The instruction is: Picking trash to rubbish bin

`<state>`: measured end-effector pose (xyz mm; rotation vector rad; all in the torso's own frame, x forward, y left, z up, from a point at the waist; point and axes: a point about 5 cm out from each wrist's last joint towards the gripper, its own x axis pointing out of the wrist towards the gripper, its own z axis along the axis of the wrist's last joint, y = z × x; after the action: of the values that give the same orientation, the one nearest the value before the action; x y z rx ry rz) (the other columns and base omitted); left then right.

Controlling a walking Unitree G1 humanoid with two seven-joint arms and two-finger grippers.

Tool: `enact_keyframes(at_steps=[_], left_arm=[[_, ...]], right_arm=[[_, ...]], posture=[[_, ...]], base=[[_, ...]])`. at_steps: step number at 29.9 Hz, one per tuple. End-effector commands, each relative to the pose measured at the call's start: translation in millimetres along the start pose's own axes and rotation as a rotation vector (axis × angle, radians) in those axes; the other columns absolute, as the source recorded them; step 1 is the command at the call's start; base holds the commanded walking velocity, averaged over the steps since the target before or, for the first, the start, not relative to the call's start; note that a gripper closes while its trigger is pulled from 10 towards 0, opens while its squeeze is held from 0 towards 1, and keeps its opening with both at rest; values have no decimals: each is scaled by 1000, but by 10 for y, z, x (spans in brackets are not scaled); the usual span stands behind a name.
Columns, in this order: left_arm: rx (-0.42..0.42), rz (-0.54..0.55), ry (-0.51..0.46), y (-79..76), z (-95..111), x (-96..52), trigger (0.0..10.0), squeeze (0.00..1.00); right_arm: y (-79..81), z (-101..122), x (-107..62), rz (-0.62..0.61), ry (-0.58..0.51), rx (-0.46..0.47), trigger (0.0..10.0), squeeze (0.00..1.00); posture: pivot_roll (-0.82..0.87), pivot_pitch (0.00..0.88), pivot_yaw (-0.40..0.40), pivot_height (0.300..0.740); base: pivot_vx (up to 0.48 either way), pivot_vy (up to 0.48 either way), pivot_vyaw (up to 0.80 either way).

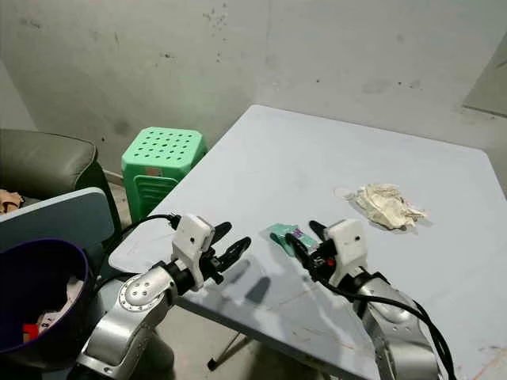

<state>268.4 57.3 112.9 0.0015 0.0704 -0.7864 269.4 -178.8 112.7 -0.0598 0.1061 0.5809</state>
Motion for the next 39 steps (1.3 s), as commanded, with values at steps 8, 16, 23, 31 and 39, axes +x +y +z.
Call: enact_keyframes(at_steps=[8, 16, 23, 31, 39], left_arm=[[6, -63, 3, -129, 33, -15, 10000, 0], [-2, -56, 1, -137, 60, -42, 10000, 0], [-10, -49, -3, -145, 78, -55, 10000, 0], [-11, -40, -1, -148, 87, -62, 10000, 0], [-14, -41, 0, -159, 85, -66, 10000, 0]], right_arm=[[-108, -37, 177, 39, 80, 18, 10000, 0], [-315, -88, 257, 9, 139, -19, 10000, 0], [-370, -246, 197, 107, 256, -62, 10000, 0], [-292, -478, 52, 282, 388, -34, 10000, 0], [-314, -531, 37, 255, 422, -31, 10000, 0]], posture=[[-102, 0, -66, 740], [-85, 0, -72, 740], [-72, 0, -77, 740], [-68, 0, -82, 740], [-68, 0, -81, 740]], base=[[0, 0, 0], [0, 0, 0], [0, 0, 0], [0, 0, 0], [0, 0, 0]])
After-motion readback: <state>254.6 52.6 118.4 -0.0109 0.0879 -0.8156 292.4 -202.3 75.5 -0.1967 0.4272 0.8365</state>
